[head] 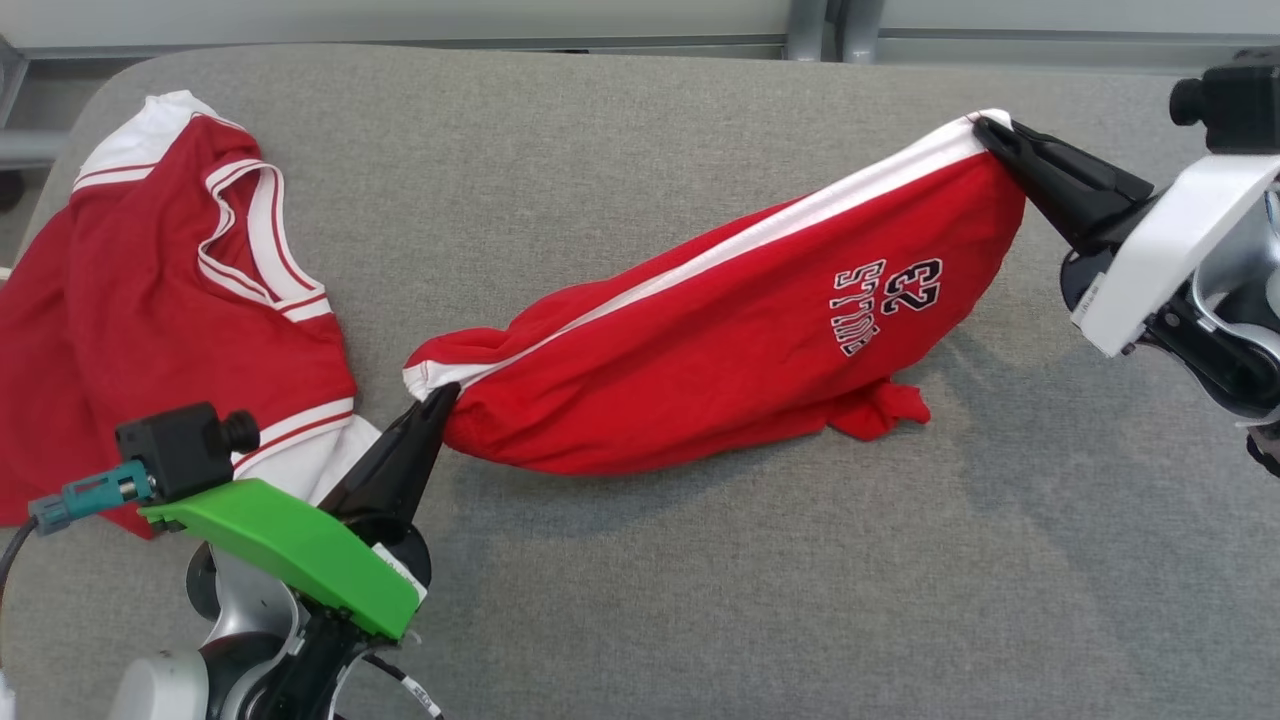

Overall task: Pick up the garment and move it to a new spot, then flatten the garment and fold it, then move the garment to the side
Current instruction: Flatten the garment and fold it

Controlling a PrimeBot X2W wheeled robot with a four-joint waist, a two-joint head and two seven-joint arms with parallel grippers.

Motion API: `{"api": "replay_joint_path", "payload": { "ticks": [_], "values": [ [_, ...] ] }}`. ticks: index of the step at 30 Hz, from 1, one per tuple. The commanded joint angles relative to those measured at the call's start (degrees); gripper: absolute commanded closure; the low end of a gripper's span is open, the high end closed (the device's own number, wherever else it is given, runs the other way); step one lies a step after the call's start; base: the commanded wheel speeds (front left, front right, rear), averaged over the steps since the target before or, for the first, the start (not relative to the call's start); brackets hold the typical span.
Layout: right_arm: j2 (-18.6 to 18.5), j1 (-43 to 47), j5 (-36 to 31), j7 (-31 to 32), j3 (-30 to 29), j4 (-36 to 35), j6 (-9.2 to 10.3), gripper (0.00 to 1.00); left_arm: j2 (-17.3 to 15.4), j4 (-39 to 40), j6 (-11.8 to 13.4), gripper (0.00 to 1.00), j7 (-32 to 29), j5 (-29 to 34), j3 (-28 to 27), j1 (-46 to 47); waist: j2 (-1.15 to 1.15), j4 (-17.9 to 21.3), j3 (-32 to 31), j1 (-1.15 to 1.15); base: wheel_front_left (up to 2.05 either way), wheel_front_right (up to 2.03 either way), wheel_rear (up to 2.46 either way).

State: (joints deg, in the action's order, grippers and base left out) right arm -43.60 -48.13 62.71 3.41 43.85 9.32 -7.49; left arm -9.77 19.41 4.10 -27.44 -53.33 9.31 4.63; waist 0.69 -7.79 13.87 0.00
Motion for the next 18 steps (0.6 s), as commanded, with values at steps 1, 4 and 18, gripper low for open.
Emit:
{"api": "replay_joint_path", "payload": {
  "ticks": [1,4,18],
  "values": [
    [-0.66,1.51,0.50,-0.62,-0.69,-1.00,0.00,1.00,-0.57,0.80,0.36,1.00,-0.15,0.07,-0.26,-0.56,-0.69,1.16,-1.03,0.00,0.00,0.00,0.00],
    [-2.57,5.38,1.74,-1.88,-3.05,-5.14,0.00,1.00,-1.14,3.54,0.47,1.00,-1.32,-0.34,0.11,-1.42,-0.69,2.25,-2.20,0.00,0.00,0.00,0.00],
    [-11.48,23.90,8.90,-6.03,-27.46,-29.61,0.01,1.00,-7.64,22.81,5.90,1.00,-11.53,-2.43,-2.83,-0.04,-0.69,7.99,-0.55,0.00,0.00,0.00,0.00]
  ]
}}
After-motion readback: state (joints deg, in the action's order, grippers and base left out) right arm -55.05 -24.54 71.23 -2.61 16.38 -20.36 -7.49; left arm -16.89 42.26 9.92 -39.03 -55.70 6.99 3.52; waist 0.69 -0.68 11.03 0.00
